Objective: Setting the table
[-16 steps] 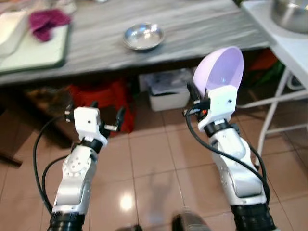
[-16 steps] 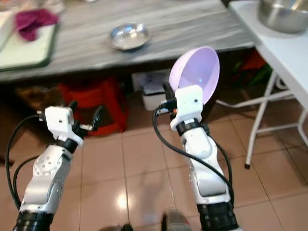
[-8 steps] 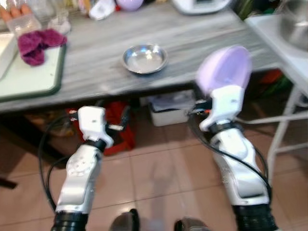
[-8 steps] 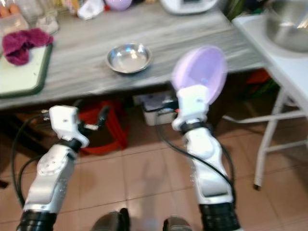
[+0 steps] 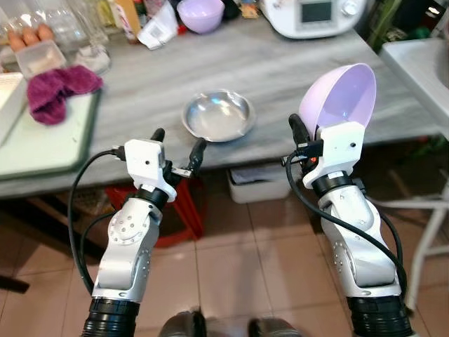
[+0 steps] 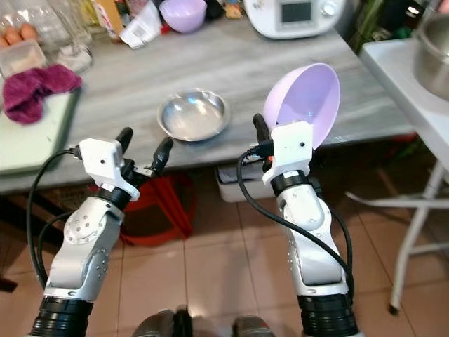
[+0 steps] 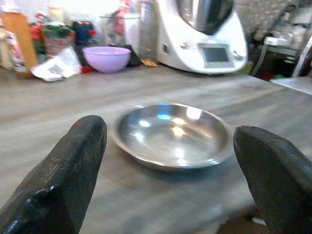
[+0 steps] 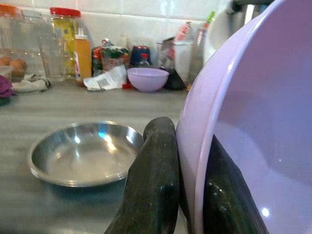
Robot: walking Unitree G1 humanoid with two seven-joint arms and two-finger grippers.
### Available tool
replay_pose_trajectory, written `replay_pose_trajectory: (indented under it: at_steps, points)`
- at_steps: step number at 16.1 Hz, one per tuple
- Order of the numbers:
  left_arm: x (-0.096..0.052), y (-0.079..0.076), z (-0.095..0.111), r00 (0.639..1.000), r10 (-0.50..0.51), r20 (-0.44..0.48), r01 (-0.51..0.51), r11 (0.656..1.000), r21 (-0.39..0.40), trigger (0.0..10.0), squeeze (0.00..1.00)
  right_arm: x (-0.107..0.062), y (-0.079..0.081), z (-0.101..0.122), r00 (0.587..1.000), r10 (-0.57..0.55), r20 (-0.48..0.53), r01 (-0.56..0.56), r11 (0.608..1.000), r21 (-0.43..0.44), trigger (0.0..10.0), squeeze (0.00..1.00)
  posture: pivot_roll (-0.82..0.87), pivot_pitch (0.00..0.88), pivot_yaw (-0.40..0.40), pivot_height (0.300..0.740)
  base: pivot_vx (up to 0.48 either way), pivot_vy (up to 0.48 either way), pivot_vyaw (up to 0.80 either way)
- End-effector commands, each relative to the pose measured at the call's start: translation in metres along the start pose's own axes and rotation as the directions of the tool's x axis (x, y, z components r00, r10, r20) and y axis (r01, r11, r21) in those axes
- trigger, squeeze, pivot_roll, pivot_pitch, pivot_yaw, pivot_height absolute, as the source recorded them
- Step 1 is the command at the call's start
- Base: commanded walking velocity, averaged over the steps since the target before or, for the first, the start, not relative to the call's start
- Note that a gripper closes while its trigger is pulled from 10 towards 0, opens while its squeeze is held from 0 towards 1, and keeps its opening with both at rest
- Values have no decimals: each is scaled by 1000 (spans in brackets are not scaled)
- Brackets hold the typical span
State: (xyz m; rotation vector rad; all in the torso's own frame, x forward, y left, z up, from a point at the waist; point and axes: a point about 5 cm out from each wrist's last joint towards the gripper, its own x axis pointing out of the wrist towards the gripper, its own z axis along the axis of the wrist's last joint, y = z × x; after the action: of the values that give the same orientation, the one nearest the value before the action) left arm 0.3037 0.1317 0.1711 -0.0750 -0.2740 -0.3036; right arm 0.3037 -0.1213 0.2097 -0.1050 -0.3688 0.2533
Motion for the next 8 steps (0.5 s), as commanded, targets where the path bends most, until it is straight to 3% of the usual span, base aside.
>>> replay_pose_trajectory:
  at_steps: [1, 4, 7, 8]
  points:
    - [-5, 6, -4, 999, 20, -30, -20, 1000, 0, 10000, 0, 1, 6, 6, 1000, 21, 23, -21, 1000, 0, 10000, 0, -164, 212, 46, 740, 409, 0, 0]
    - [-6, 8, -2, 999, 35, -32, -35, 999, 7, 10000, 0, 2, 6, 6, 999, 31, 27, -31, 1000, -4, 10000, 0, -161, 209, 42, 740, 360, 0, 0]
    - [-9, 12, 1, 998, 63, -27, -63, 998, 18, 10000, 0, 2, 7, 7, 999, 42, 33, -42, 999, -7, 10000, 0, -160, 205, 42, 740, 0, 0, 0]
    - [-12, 15, 6, 996, 88, -3, -88, 996, 33, 10000, 0, 2, 8, 8, 998, 51, 38, -51, 999, -9, 10000, 0, -158, 204, 38, 740, 0, 0, 606]
